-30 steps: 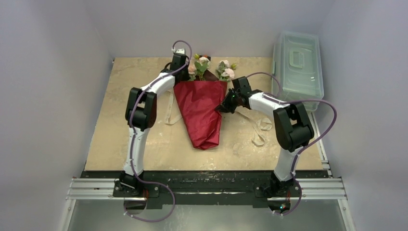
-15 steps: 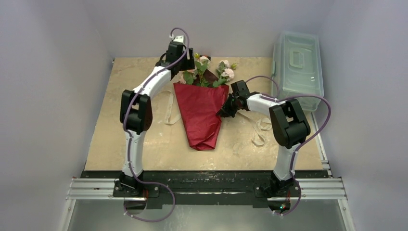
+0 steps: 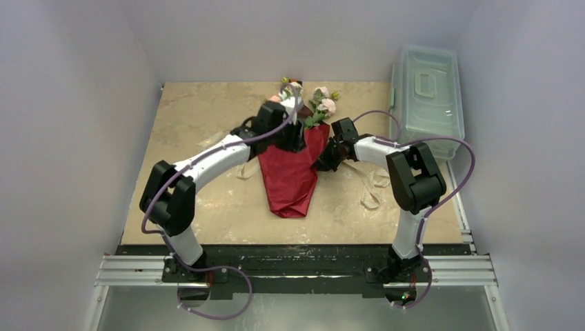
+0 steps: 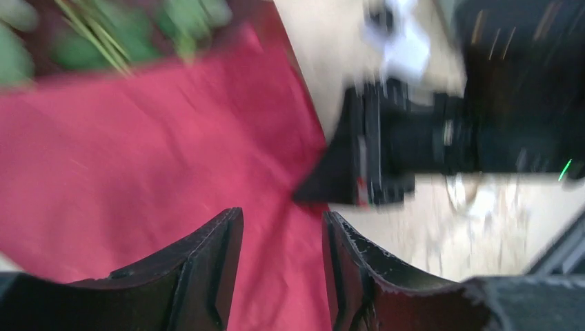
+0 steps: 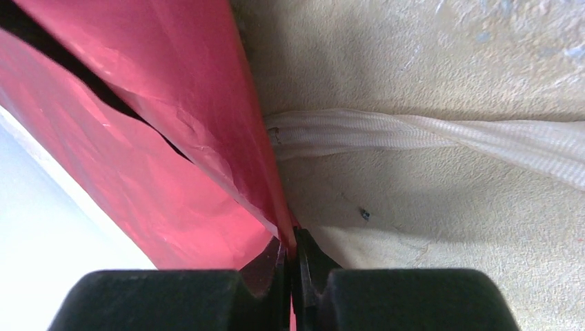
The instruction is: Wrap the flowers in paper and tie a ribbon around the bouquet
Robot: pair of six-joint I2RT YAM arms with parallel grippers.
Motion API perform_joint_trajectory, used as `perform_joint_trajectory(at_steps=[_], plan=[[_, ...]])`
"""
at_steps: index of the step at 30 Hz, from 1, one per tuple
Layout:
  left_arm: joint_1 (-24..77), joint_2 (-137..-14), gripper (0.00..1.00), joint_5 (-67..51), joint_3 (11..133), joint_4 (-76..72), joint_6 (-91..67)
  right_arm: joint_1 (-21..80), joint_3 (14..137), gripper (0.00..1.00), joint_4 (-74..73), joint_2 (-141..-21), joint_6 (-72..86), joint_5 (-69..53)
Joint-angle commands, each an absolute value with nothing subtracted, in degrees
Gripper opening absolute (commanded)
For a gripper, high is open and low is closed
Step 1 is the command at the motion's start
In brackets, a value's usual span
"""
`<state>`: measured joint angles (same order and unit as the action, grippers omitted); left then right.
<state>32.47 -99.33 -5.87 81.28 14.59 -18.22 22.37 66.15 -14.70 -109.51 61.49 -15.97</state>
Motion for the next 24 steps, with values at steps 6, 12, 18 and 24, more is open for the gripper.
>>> perform_joint_trajectory(at_steps=[6,12,18,24], plan=[[38.07,-96.73,0.45,-16.3,58.46,1.72,-29.32,21.97,69.62,0.18,-18.89,-105.8,60.19,-13.0],[38.73,-98.41,0.44,-17.26,54.33,-2.1,-29.21,21.98,70.37,0.26,-20.87,-104.85,58.84,-12.31],[39.43,-99.54,0.42,-15.82,52.94,-1.82,-27.44,21.92,72.74,0.62,-27.98,-100.02,55.63,-7.3],[39.42,-100.52,0.42,-15.22,53.17,-0.62,-25.33,19.71,68.97,0.79,-35.96,-88.9,49.99,2.93]])
